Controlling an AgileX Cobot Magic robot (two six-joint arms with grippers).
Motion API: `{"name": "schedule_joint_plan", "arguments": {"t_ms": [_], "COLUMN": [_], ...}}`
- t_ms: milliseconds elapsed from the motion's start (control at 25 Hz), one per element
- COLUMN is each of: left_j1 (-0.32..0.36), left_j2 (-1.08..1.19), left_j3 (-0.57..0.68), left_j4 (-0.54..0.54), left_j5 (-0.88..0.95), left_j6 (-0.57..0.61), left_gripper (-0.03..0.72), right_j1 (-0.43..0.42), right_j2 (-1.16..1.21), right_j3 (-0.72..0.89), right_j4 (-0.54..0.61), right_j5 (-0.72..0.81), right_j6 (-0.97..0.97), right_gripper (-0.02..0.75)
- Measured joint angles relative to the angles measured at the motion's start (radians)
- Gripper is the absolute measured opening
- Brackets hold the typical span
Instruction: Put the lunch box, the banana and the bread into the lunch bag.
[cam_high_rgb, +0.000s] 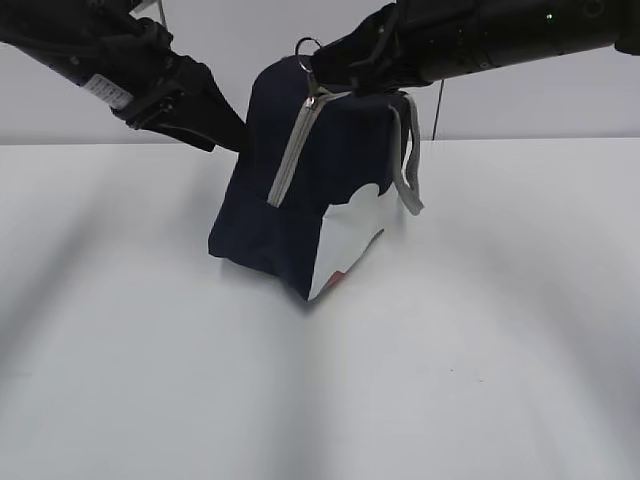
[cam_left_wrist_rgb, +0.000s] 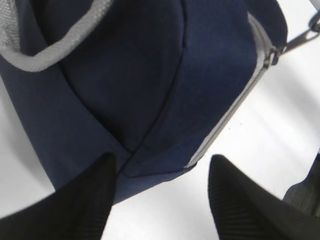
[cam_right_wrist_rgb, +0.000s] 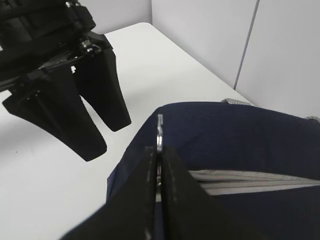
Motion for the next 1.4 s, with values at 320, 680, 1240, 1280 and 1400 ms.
{"name": "schedule_joint_plan", "arguments": {"t_ms": [320,680,1240,1280,1400], "left_j1": [0.0,0.0,-0.017,-0.017,-0.017], "left_j2": [0.011,0.05,0.08,0.08,0.08], "left_j3": [0.0,0.0,0.0,0.0,0.0], "left_j4": [-0.064,-0.151,-0.208,-0.208,-0.208], "left_j5": [-0.029,-0.061,-0.079,-0.079,-0.078], "left_j6": [0.119,0.243,0.251,0.251,0.251], "left_gripper": [0.414,0.414,0.276,0.259,0.2], "right_j1": [0.0,0.0,0.0,0.0,0.0], "right_j2": [0.016,0.017,0.017,0.017,0.017], "right_j3": [0.0,0.0,0.0,0.0,0.0], "right_j4": [-0.002,-0.002,-0.002,-0.002,-0.002], "right_j5": [0.011,0.009,0.009,0.009,0.007], "right_j6": [0.0,0.0,0.0,0.0,0.007], "right_gripper": [-0.016,-0.016,-0.016,-0.016,-0.016]}}
